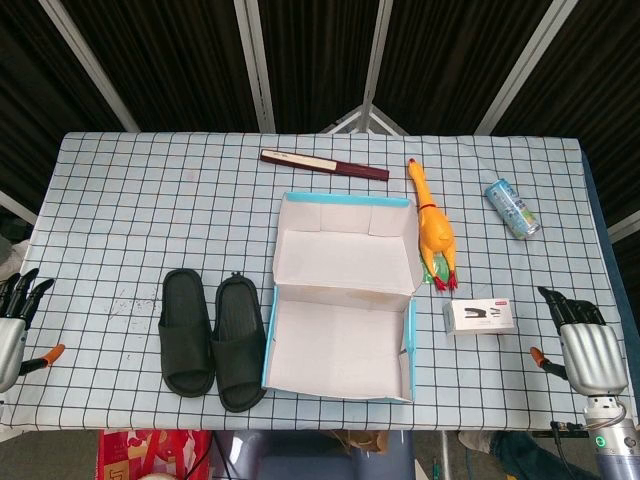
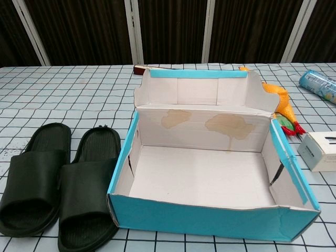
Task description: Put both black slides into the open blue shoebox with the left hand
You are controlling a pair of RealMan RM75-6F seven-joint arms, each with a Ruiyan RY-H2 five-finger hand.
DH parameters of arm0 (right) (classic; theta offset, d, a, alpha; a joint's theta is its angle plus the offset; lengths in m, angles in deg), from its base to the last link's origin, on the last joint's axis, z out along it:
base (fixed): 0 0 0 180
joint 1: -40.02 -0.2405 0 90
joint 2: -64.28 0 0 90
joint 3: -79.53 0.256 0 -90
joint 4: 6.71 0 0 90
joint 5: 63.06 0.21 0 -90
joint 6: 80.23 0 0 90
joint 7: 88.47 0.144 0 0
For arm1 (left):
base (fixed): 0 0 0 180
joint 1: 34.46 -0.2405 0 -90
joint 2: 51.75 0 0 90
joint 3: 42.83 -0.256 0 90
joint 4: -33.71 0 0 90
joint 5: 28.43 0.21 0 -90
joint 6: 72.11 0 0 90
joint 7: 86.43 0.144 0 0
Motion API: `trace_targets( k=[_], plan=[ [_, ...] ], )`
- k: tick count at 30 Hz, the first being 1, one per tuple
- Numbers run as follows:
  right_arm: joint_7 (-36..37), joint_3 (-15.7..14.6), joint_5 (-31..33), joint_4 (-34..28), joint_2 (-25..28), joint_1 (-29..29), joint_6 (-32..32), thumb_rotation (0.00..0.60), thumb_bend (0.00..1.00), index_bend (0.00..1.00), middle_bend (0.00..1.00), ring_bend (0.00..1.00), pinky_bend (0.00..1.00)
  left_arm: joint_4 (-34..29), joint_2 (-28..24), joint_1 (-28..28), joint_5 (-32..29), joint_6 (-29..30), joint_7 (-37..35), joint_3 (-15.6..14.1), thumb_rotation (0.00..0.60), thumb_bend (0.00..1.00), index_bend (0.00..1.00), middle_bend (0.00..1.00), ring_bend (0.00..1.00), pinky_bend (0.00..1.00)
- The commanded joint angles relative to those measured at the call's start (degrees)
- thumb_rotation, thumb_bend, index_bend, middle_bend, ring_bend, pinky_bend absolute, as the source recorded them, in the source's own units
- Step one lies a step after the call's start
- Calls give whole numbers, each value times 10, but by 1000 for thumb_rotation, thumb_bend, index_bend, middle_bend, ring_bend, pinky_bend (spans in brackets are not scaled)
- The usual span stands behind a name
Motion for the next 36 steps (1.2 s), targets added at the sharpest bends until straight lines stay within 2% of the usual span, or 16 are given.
trace_targets(
  k=[1, 16, 20, 24, 26, 28, 30, 32, 36],
  plan=[
    [-1, -1, 1, 1, 0, 0, -1, 600, 226, 132, 206, 241, 201, 0, 0, 0, -1, 0, 0, 1, 600, 172, 132, 29, 0, 141],
    [-1, -1, 2, -4, 3, 3, 1, 600, 226, 132, 206, 241, 201, -1, 3, 4, 2, -10, 2, -2, 600, 171, 126, 30, 0, 141],
    [-4, -1, 7, -3, 3, 0, -7, 600, 226, 132, 206, 241, 201, -4, -1, 12, 14, -29, -35, -12, 600, 159, 99, 37, 0, 141],
    [-1, -3, 3, -4, 4, 0, -6, 600, 225, 132, 206, 241, 201, -8, 1, 17, 20, -42, -32, -19, 600, 124, 95, 117, 28, 224],
    [1, -3, 2, -4, 5, 1, -5, 600, 225, 132, 206, 241, 201, -11, 26, 14, 18, -27, -20, -11, 600, 106, 102, 162, 57, 252],
    [5, -3, 3, -5, 5, 1, -4, 600, 226, 132, 206, 241, 201, -16, 54, 13, 21, -17, -33, -8, 600, 97, 103, 165, 63, 253],
    [8, -2, 3, -4, 6, 2, -3, 600, 226, 132, 206, 241, 201, -12, 78, 15, 36, -15, -50, -14, 600, 93, 101, 157, 63, 252],
    [11, -2, 3, -5, 8, 3, -3, 600, 226, 132, 206, 241, 201, -5, 97, 16, 51, -18, -36, -24, 600, 91, 102, 157, 63, 240],
    [17, -2, 3, -3, 9, 4, -1, 600, 226, 132, 206, 241, 201, 16, 146, 18, 75, -15, 41, -34, 594, 81, 108, 149, 63, 127]
  ],
)
